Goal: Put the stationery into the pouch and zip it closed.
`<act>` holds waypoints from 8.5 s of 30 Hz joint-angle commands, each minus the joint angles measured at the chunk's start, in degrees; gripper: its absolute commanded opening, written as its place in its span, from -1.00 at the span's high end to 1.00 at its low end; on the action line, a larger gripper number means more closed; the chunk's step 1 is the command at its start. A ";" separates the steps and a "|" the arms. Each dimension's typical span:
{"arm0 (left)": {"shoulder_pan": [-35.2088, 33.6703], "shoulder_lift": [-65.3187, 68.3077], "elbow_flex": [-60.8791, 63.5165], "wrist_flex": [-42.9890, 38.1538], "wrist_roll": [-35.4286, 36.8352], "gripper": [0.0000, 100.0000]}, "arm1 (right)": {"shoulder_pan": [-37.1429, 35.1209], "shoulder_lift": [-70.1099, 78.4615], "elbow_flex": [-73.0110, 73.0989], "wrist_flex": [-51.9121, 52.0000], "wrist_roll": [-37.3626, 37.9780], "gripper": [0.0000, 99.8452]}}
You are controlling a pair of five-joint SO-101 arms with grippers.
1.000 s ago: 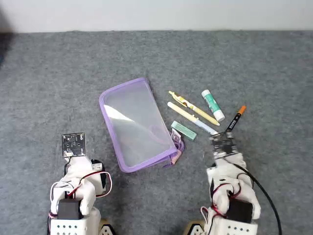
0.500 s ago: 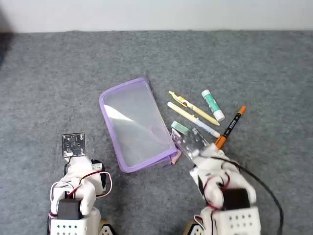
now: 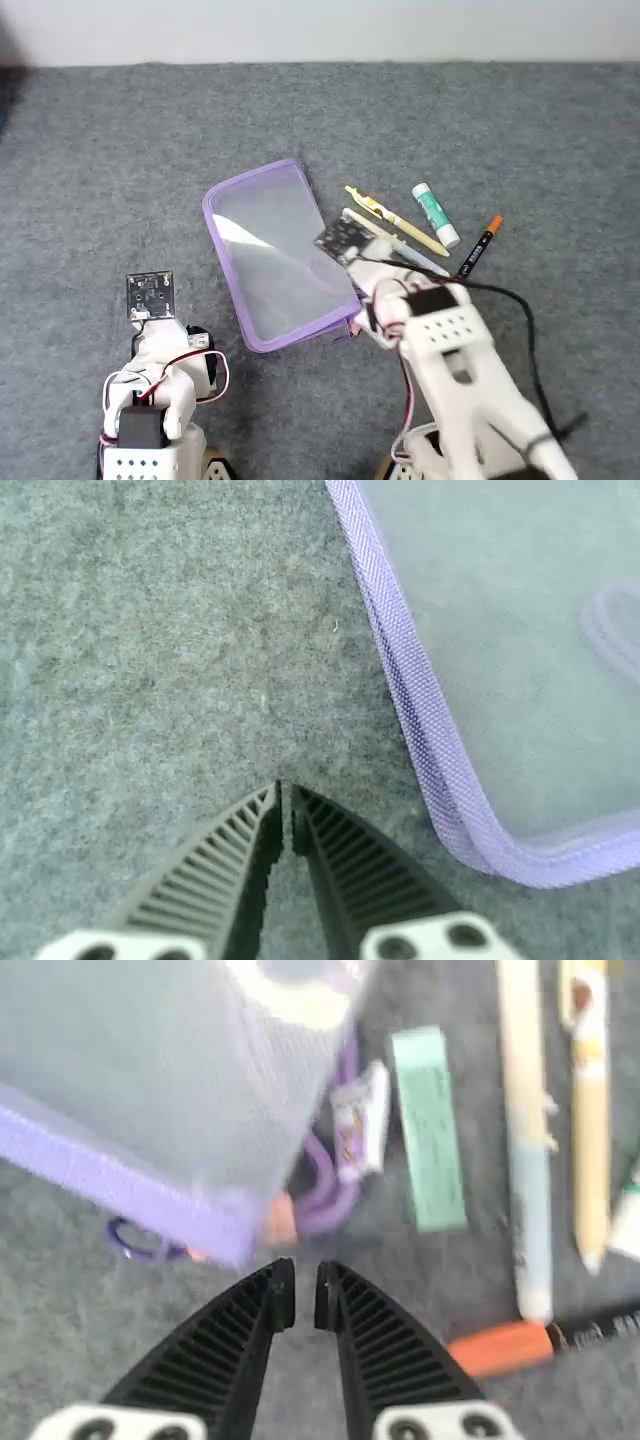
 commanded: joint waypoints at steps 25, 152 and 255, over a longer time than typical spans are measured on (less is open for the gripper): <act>-0.35 -0.70 -1.01 0.35 -0.53 0.97 | -11.03 12.70 -23.21 16.31 -0.44 0.64; 22.33 -0.70 -1.01 0.35 -0.70 0.97 | -8.31 -12.70 -45.10 13.58 -15.47 0.98; 5.01 7.21 -46.02 12.92 -18.11 0.51 | -22.99 -13.58 -34.64 5.93 -17.85 0.98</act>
